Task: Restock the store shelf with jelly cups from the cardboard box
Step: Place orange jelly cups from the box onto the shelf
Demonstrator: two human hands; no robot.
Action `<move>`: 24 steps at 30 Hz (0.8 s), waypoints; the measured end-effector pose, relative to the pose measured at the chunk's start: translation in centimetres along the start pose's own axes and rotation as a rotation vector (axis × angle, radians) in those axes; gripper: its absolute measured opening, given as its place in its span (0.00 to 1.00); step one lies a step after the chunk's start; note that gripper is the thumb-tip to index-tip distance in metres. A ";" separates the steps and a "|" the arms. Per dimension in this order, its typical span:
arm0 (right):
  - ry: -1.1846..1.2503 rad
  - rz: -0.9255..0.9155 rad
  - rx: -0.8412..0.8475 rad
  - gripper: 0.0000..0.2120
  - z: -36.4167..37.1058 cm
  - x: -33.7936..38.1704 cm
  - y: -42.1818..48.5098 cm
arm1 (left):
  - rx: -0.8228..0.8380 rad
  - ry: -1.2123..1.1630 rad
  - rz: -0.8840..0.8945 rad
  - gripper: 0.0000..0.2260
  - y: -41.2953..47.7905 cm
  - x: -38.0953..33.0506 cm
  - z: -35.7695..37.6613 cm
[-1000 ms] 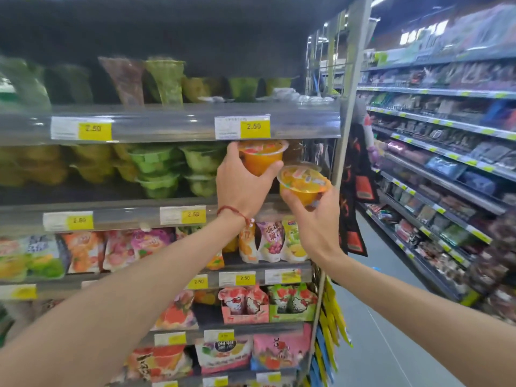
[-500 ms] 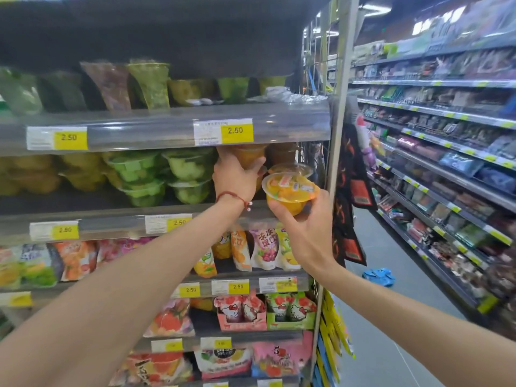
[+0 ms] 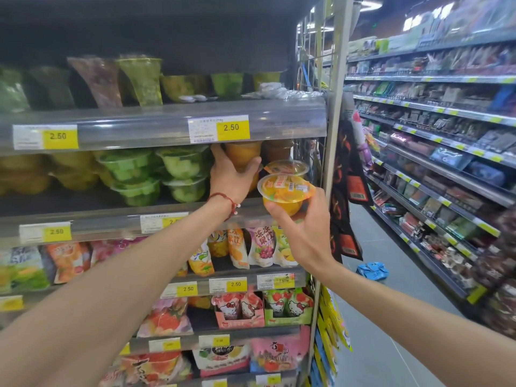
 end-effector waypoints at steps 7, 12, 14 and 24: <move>-0.029 0.013 0.006 0.22 0.1 0.2 -0.4 | -0.017 0.012 0.015 0.32 -0.6 -0.1 -0.4; -0.018 0.027 0.009 0.22 0.4 0.4 -0.9 | -0.011 0.008 0.042 0.32 -1.3 -0.3 -0.9; -0.011 0.041 0.014 0.24 0.7 0.5 -1.2 | 0.006 0.010 0.028 0.32 -1.5 -0.3 -1.0; -0.074 0.052 -0.011 0.22 2.3 2.0 -3.1 | 0.178 0.025 0.081 0.32 -5.7 1.4 -4.1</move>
Point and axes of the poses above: each hand's wrist, its own y-axis towards the middle knuckle, its own z-axis out of the palm, x = y × z, the point moved 8 cm from there along y, towards the middle knuckle, and after that the axes turned 13 degrees about -z, right-handed, at the moved point
